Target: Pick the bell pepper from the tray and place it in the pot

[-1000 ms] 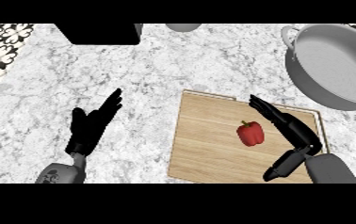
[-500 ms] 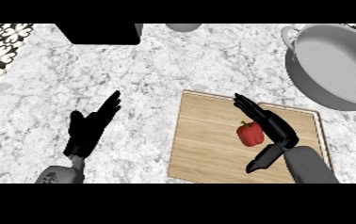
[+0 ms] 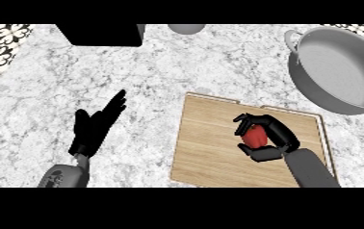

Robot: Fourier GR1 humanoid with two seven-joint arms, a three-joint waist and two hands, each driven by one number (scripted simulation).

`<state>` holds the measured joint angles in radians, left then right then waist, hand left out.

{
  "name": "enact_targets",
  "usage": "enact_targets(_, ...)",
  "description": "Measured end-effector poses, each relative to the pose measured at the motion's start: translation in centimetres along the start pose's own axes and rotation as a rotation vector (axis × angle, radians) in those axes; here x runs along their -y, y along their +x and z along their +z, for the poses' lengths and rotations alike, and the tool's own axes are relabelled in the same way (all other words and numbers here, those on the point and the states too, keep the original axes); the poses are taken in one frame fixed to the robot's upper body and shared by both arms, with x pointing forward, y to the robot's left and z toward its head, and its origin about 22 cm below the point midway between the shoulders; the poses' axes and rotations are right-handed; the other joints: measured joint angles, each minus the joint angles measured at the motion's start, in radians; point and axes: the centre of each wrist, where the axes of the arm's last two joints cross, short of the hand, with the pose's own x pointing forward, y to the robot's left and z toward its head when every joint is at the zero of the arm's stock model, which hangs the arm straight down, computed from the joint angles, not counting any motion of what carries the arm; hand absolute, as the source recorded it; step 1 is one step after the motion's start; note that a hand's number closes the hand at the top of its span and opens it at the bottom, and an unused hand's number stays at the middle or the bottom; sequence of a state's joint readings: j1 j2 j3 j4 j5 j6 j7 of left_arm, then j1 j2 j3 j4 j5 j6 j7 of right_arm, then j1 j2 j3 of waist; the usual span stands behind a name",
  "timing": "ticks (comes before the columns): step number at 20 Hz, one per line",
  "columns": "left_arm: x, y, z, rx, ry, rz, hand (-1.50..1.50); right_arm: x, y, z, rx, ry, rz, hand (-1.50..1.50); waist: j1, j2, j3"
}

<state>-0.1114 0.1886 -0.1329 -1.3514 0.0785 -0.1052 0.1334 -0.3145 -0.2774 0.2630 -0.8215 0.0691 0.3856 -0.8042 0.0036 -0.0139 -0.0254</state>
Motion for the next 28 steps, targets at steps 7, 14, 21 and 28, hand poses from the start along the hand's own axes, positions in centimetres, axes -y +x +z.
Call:
enact_targets(7,-0.3,-0.1,0.3,-0.002,0.015,-0.004,0.00,2.7,0.2,3.1,0.005,-0.109,-0.028,1.50,0.008,-0.001,0.005)
enact_targets(14,-0.7,-0.3,0.6,0.002,0.041,0.012,0.00,13.4,5.2,16.4,-0.193,-0.505,0.094,1.50,-0.024,0.026,0.026)
enact_targets(21,-0.4,-0.1,0.7,0.012,0.016,0.007,0.00,18.6,11.5,25.3,-0.285,-0.747,0.237,1.50,0.002,0.033,0.039)
enact_targets(28,0.2,-0.2,0.5,0.007,-0.005,0.001,0.00,20.5,15.3,28.6,-0.322,-0.816,0.408,1.50,0.019,0.030,0.040)
